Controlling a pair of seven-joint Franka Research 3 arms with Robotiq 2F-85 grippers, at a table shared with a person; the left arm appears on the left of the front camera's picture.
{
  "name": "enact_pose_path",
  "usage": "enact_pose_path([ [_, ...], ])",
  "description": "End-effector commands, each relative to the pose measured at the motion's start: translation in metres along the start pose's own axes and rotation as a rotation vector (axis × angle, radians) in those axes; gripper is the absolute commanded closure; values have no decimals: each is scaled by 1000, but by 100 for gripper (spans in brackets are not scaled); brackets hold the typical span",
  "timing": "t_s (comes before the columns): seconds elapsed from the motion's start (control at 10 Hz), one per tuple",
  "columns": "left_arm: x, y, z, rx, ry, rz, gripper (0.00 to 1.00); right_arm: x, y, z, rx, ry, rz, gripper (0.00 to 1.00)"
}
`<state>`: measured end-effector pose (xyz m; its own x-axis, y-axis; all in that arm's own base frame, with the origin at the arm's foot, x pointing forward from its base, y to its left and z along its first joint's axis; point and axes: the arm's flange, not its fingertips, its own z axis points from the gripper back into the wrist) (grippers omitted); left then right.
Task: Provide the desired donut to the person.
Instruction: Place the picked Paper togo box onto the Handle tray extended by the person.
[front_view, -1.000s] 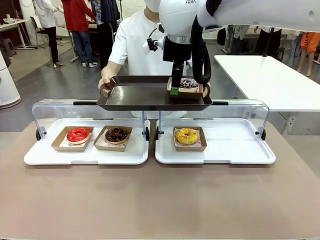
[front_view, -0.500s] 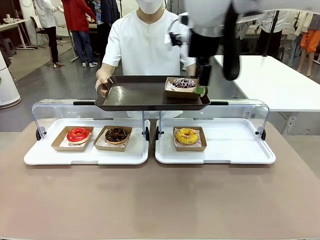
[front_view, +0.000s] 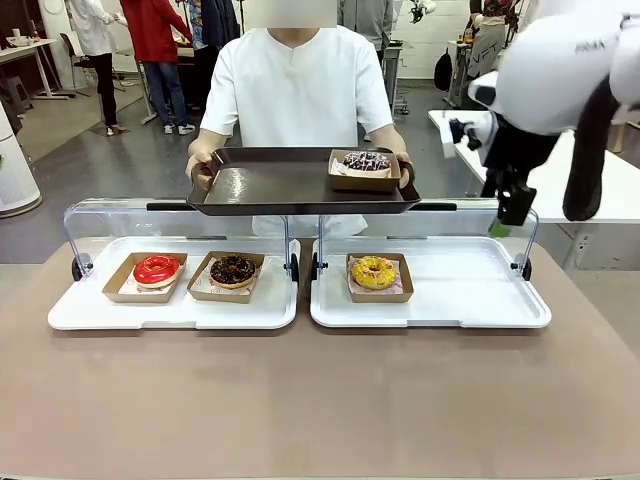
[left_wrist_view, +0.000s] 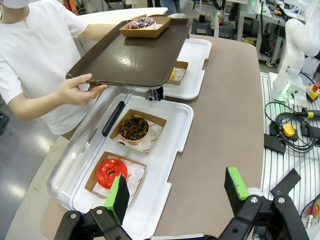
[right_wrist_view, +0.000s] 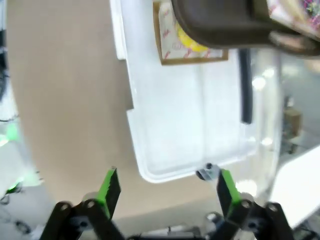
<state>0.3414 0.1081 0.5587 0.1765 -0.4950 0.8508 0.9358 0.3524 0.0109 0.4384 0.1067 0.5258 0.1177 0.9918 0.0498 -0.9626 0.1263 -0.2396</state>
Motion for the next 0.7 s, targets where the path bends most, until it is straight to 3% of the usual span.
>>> enact_pose_path([
  [0.0, -1, 0, 0, 3, -17, -13, 0, -13, 4, -7, -10, -40, -19, 0],
  [0.6, -1, 0, 0, 3, -17, -13, 0, -18, -1, -12, 6, -5, -35, 0],
])
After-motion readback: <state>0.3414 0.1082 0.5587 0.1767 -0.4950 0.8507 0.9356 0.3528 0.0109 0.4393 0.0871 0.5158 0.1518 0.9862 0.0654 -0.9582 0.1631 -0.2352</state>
